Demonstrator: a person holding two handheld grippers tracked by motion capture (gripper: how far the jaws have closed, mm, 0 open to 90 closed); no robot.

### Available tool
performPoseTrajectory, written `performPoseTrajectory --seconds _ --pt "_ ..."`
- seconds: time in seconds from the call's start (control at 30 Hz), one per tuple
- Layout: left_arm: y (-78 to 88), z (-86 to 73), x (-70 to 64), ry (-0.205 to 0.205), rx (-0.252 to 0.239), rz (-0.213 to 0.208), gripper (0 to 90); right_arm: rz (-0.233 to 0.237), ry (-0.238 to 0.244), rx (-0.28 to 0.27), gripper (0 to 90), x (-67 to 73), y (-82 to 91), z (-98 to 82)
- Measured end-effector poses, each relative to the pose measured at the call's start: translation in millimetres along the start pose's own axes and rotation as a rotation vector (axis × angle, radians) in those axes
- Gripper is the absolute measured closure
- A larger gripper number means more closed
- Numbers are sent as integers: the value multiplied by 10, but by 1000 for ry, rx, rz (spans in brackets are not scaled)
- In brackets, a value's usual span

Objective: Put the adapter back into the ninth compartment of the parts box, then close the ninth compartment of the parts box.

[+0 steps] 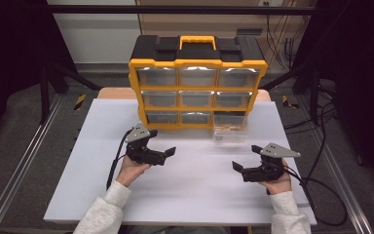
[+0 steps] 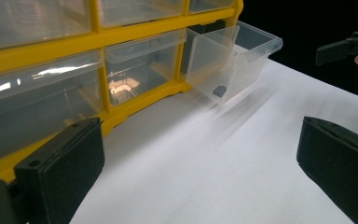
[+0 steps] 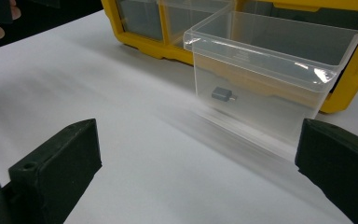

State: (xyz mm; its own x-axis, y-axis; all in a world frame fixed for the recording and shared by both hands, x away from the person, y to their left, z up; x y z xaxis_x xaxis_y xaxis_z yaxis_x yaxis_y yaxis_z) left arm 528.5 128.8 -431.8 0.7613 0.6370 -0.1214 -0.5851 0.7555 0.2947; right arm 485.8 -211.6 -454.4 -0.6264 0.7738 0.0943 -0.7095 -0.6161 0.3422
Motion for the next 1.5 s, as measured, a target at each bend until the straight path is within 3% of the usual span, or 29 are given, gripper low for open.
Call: performPoseTrajectory --seconds 0.73,1.17,1.5 --pt "370 -324 197 28 -10 37 4 -22 2 3 5 -14 -38 85" --pt "468 -421 283 35 -3 62 7 -30 -1 18 6 -3 -117 111" --pt "515 -455 318 43 -5 58 7 -35 3 27 12 12 -163 95"
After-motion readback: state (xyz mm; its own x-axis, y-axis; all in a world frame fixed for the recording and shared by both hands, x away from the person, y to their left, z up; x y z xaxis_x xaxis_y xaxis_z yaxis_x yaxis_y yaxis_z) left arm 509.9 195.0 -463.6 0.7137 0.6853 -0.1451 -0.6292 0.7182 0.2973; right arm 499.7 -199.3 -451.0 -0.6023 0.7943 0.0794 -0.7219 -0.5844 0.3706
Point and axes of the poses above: each handheld gripper's, and its own axes: y roughly backward along the jaws, z roughly out of its top, x roughly to its left, the point moved 5 cm from there along -y, roughly forward along the jaws, and after that the axes turned 4 degrees about -x, right-handed, at the moved point
